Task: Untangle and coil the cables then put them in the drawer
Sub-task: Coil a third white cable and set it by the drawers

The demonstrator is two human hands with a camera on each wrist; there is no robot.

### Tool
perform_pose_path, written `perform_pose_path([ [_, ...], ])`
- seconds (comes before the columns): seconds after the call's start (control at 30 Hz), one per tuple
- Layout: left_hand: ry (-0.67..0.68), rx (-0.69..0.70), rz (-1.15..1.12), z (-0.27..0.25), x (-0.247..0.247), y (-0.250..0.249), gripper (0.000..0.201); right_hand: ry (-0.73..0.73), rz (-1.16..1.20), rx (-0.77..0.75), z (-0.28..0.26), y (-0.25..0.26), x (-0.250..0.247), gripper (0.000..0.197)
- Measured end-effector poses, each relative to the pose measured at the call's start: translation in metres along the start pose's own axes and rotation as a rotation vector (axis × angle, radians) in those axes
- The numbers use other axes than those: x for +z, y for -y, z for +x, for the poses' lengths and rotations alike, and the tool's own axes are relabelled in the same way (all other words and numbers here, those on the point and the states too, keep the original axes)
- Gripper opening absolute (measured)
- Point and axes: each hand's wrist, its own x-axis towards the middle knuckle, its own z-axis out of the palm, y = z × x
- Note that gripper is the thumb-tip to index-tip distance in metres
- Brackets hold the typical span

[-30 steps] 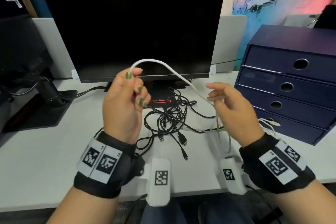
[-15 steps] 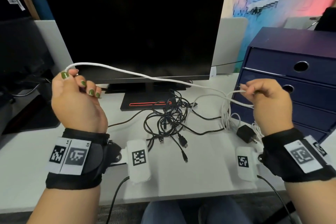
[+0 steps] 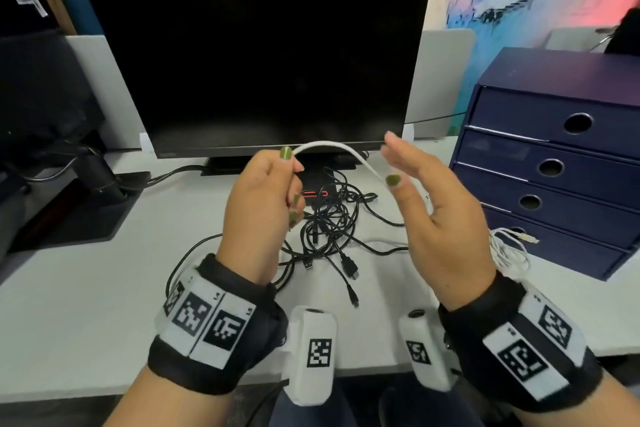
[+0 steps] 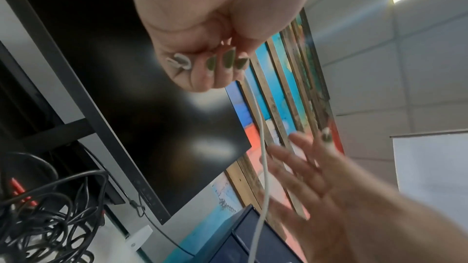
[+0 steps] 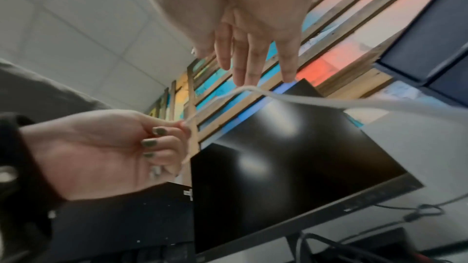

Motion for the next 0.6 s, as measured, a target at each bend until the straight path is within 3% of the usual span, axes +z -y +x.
perform_pose_path([
  [0.13, 0.137, -0.052, -0.061, -0.009, 0.008, 0.002, 0.027, 0.069, -0.039, 0.026, 0.001, -0.001, 0.010, 0.051],
  [0.3, 0.442, -0.097, -0.210, -0.018, 0.008, -0.001, 0.029, 0.017, -0.042, 0.119, 0.005, -0.020, 0.015, 0.043],
  [0.37, 0.523, -0.072, -0.284, -0.018, 0.009, -0.001, 0.028, 0.075, -0.012, 0.172, 0.005, -0.020, 0.016, 0.046],
  [0.47, 0.516, 0.015, -0.346, -0.015, 0.009, -0.004, 0.028, 0.312, -0.040, 0.273, 0.000, -0.021, 0.022, 0.046],
  [0.6, 0.434, 0.134, -0.233, -0.011, 0.009, -0.005, 0.021, 0.746, -0.238, 0.192, -0.009, -0.016, 0.027, 0.048],
])
